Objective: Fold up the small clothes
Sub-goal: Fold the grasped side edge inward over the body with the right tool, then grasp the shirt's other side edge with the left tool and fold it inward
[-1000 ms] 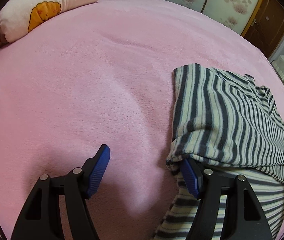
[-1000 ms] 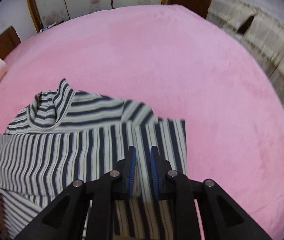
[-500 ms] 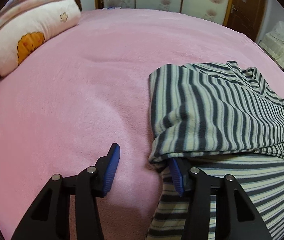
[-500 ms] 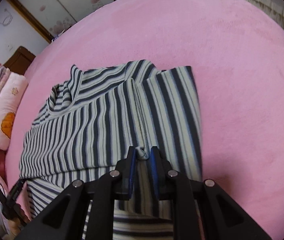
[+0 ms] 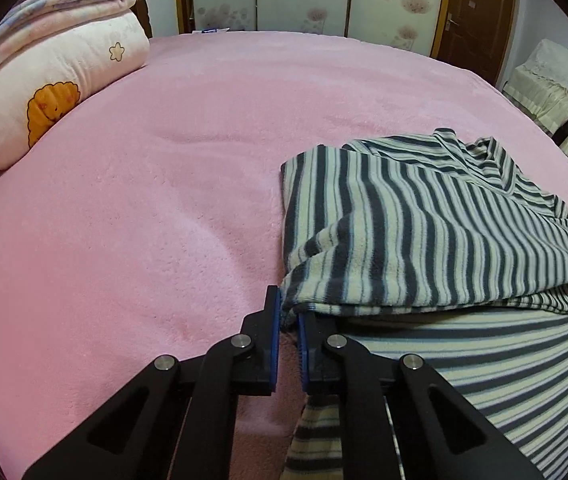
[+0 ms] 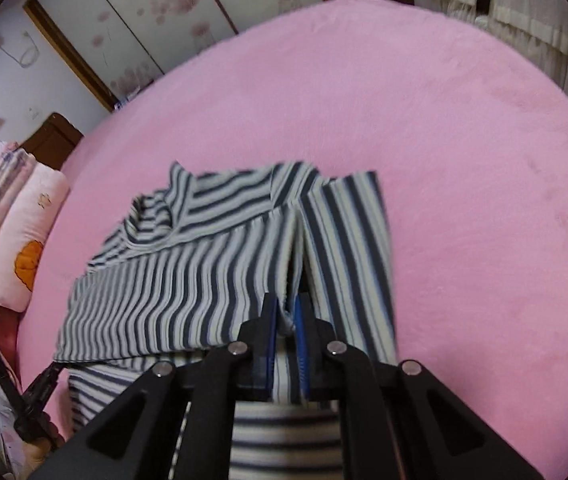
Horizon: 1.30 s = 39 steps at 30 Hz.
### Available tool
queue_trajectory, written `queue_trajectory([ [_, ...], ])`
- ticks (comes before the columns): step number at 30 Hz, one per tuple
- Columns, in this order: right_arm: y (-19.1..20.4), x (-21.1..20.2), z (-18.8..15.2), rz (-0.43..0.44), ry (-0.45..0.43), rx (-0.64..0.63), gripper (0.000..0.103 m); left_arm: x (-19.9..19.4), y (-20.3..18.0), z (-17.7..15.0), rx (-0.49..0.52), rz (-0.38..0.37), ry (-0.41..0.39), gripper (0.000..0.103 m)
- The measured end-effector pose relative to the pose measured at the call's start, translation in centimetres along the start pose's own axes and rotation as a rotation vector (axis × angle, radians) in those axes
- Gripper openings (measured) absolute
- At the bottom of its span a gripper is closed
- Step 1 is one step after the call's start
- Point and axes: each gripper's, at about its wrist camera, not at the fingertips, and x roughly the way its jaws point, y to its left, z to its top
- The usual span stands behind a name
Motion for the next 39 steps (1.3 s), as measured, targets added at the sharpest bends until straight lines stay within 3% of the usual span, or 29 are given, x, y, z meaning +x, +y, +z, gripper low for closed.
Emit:
queue_trajectory([
  [5, -0.5, 0.3, -1.4, -0.084, 0.034, -0.055, 0.009, 0.7, 0.0, -1.1, 0.061, -0.009, 0.065, 0.010],
  [9, -1.7, 2.8, -2.3, -0.146, 0.113, -0.034, 0.012, 0.2, 0.9, -1.8, 0.084, -0.009, 0.105, 0.029],
  [12, -2.3, 1.9, -2.2, -0.118, 0.088, 0.013, 0.020, -1.1, 2.2, -1.6, 0.080, -0.006, 0.110, 0.030],
  [16, -1.1, 0.0, -2.2, -0.177, 0.009, -0.055, 0.022, -3.0, 2.8, 0.2, 0.072, -0.003, 0.056, 0.030],
  [20, 1.1, -1.5, -2.5, -0.214, -0.073, -0.131, 0.022, -3.8, 1.4, 2.6, 0.028, -0.079, -0.001, 0.030],
  [26, 5.0, -0.5, -2.7, -0.167, -0.098, -0.241, 0.022, -0.2, -5.0, 3.6, 0.076, -0.185, 0.022, 0.030],
  [30, 7.1, 1.9, -3.1, -0.100, -0.069, -0.267, 0.022, 3.2, -7.6, 3.4, 0.095, -0.134, 0.046, 0.030],
  [32, 7.1, 3.6, -3.0, -0.065, -0.044, -0.248, 0.022, 4.8, -7.4, 3.4, 0.102, -0.088, 0.055, 0.039],
  [34, 6.5, 5.4, -3.0, -0.093, -0.018, -0.233, 0.022, 5.6, -6.5, 3.5, 0.078, -0.100, 0.066, 0.049],
  [36, 5.2, 6.8, -3.1, -0.153, 0.003, -0.227, 0.018, 5.9, -5.8, 3.6, 0.049, -0.140, 0.075, 0.050],
  [38, 3.4, 6.8, -3.1, -0.139, -0.015, -0.220, 0.016, 5.7, -5.5, 3.5, 0.063, -0.152, 0.069, 0.050],
  [39, 2.8, 6.5, -3.0, -0.144, -0.024, -0.217, 0.008, 5.7, -5.6, 3.4, 0.078, -0.152, 0.065, 0.051],
])
